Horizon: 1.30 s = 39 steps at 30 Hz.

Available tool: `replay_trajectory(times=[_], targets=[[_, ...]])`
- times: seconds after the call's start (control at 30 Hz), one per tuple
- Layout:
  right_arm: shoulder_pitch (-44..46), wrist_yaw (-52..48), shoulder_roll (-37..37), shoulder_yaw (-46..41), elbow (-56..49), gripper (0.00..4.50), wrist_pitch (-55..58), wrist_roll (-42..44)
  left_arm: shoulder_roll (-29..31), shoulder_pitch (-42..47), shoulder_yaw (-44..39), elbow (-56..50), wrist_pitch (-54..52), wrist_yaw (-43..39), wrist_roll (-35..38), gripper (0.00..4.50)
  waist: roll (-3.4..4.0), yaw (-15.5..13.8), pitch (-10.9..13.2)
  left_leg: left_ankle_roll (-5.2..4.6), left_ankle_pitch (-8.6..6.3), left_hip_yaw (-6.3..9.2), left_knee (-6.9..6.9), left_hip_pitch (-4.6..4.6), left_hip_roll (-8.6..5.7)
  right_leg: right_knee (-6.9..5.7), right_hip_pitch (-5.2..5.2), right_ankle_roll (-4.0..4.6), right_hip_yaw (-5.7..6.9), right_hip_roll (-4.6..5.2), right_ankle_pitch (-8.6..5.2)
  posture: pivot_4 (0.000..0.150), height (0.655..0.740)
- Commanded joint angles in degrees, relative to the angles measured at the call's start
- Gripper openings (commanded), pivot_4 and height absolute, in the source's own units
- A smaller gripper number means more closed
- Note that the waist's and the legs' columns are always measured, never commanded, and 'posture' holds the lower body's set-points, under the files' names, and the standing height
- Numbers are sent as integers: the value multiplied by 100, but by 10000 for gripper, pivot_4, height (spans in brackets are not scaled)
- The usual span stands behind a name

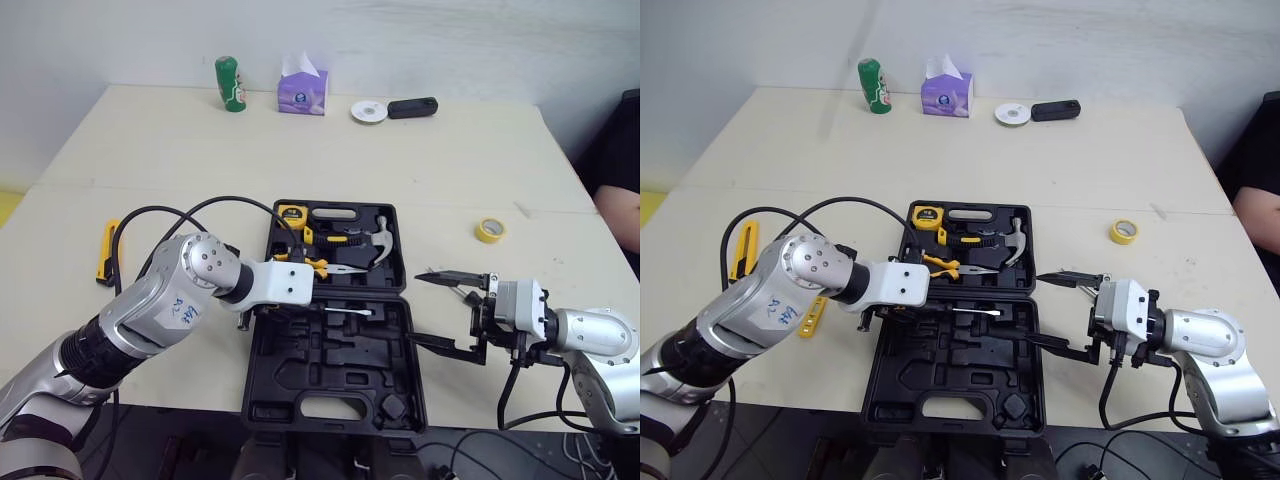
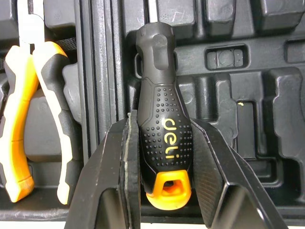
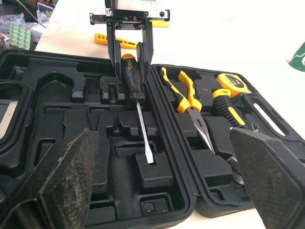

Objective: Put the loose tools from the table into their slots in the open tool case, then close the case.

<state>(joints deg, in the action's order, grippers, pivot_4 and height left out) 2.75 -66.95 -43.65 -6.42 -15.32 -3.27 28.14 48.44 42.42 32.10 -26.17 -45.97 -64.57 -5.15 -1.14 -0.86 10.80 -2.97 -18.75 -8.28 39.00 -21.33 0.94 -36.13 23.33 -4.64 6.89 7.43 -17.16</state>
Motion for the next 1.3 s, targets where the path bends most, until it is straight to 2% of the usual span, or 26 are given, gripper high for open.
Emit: replay_trajectory(times=[0.03, 0.07, 0.13, 0.33, 0.5, 0.6, 0.7, 0.83, 0.93, 1.13, 1.2, 1.3], targets=[[-17, 23, 27, 6, -222, 45000, -1, 15, -12, 16, 46, -1, -16, -32, -74, 10588, 0, -12, 0, 0, 0, 0, 0, 0, 0, 0, 0, 0, 0, 0, 0, 1500, 7400], [-17, 25, 25, 6, -218, 45000, -3, 15, -11, 15, 53, 15, 12, -12, -116, 10588, 0, -13, 0, -1, 0, 0, 0, 0, 0, 0, 0, 0, 0, 0, 0, 1500, 7400], [-10, 27, 20, 14, -209, 45000, -6, 14, -13, 15, 38, 23, 66, -17, -125, 20878, 0, -13, 0, -1, 0, 0, 0, 0, 0, 0, 0, 0, 0, 0, 0, 1500, 7400], [34, 4, -18, 35, -187, 45000, 12, 34, -118, 112, -280, -94, -60, -98, 144, 44832, 0, -17, 0, -2, -1, 0, 2, -3, 0, 1, 2, 0, 0, -1, 0, 1500, 7400], [192, -43, -57, -5, 21, 45000, -62, -20, -307, 77, -828, -56, -118, -109, 651, 44832, 0, -21, 0, -2, -1, 0, 3, -3, 1, 0, 2, 0, 0, 0, 0, 1500, 7400], [223, -65, -64, -50, 98, 45000, -95, -39, -398, -149, -1268, 161, 411, -108, 998, 44832, 0, -16, 0, -2, -1, 1, 6, -4, 1, 1, 2, -1, 1, 0, 1, 1500, 7400], [179, -77, -75, -103, 160, 45000, -148, -64, -811, -549, -2157, 580, 952, -236, 1892, 44832, 0, -15, 0, -2, -1, 1, 6, -3, 2, 0, 2, -1, 2, 0, 1, 1500, 7400], [162, -48, -42, -160, 216, 45000, -207, -85, -973, -798, -2432, 1060, 1422, -124, 2025, 44832, 0, -15, 0, -2, -1, 3, 9, -5, 2, -1, 1, -1, 5, 0, 1, 1500, 7400], [92, 3, -21, -224, 278, 45000, -265, -118, -1383, -1102, -2859, 1466, 2086, -96, 2469, 36723, 1, -18, -1, -2, -1, 1, 9, -4, 1, -2, 1, -2, 5, 1, 1, 1500, 7400], [-24, -11, -46, -331, 349, 45000, -356, -150, -1584, -1633, -2634, 1840, 2652, 17, 2266, 11480, 1, -8, 0, -3, -3, 1, 8, -4, 1, 1, 0, -4, 7, 1, 2, 1500, 7400], [-76, 23, -35, -331, 324, 45000, -367, -160, -1696, -1749, -2454, 1904, 2777, 125, 2149, 1831, 1, -16, 0, -3, -3, 0, 8, -3, 0, 0, 0, -5, 6, 2, 3, 1500, 7400], [-171, 63, -34, -333, 253, 45000, -365, -156, -1736, -1801, -2278, 1971, 2851, 130, 2066, 755, 1, -23, 0, -3, -5, 0, 8, -3, 0, 2, -1, -7, 6, 3, 4, 1500, 7400]])
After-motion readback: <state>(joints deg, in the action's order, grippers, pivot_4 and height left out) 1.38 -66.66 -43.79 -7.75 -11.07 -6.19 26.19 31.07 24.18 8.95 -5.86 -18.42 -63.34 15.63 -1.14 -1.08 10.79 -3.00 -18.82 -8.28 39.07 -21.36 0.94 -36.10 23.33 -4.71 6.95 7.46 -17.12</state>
